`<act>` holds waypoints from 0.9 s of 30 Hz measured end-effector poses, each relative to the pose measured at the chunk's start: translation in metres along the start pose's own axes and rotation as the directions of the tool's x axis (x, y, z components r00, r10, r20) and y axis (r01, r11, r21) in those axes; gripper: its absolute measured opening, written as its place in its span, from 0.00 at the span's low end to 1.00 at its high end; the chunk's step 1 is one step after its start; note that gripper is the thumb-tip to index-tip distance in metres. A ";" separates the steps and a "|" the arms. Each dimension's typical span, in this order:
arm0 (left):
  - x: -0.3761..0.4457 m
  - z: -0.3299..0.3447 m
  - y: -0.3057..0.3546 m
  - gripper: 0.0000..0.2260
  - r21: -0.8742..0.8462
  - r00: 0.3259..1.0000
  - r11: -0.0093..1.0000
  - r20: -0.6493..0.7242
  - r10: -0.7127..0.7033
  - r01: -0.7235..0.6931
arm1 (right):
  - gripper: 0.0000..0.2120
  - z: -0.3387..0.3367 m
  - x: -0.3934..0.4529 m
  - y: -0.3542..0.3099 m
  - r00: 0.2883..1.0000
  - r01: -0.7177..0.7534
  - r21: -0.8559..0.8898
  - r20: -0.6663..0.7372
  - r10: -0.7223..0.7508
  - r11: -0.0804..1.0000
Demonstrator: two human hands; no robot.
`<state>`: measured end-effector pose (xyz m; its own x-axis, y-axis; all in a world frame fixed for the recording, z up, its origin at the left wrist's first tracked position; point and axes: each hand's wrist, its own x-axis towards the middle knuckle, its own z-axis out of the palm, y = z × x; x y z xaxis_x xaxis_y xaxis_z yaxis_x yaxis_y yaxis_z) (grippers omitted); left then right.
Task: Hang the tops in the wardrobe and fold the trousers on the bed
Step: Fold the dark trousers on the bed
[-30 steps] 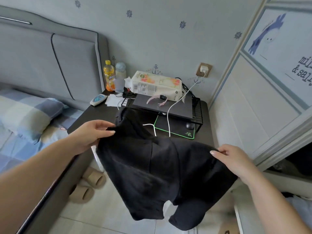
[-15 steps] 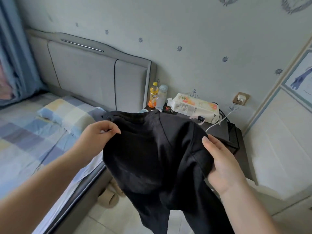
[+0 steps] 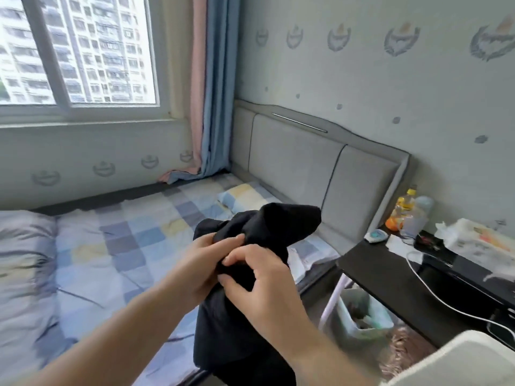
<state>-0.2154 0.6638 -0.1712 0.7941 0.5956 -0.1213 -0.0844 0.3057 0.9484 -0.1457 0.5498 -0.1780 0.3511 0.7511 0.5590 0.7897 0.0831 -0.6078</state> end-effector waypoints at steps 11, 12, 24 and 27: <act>-0.010 -0.127 0.048 0.09 0.007 0.951 0.982 -0.248 0.186 -0.190 | 0.35 0.045 0.083 0.033 0.945 -0.314 0.426 0.052 0.323 0.849; -0.008 -0.131 0.054 0.08 0.032 0.950 0.980 -0.243 0.196 -0.194 | 0.39 0.050 0.097 0.037 0.943 -0.331 0.457 0.120 0.312 0.826; 0.097 -0.151 0.108 0.19 0.378 0.956 0.925 -0.259 0.139 -0.032 | 0.07 0.092 0.255 0.032 0.998 -0.057 0.351 0.002 0.060 0.935; 0.125 -0.148 0.130 0.31 0.498 0.931 0.864 -0.278 0.237 -0.072 | 0.06 0.090 0.300 0.037 0.998 0.060 0.247 0.014 -0.065 0.967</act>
<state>-0.2157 0.8880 -0.1068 0.5520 0.8333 0.0306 0.1696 -0.1482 0.9743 -0.0565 0.8373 -0.0830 0.2922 0.7529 0.5897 0.6606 0.2870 -0.6938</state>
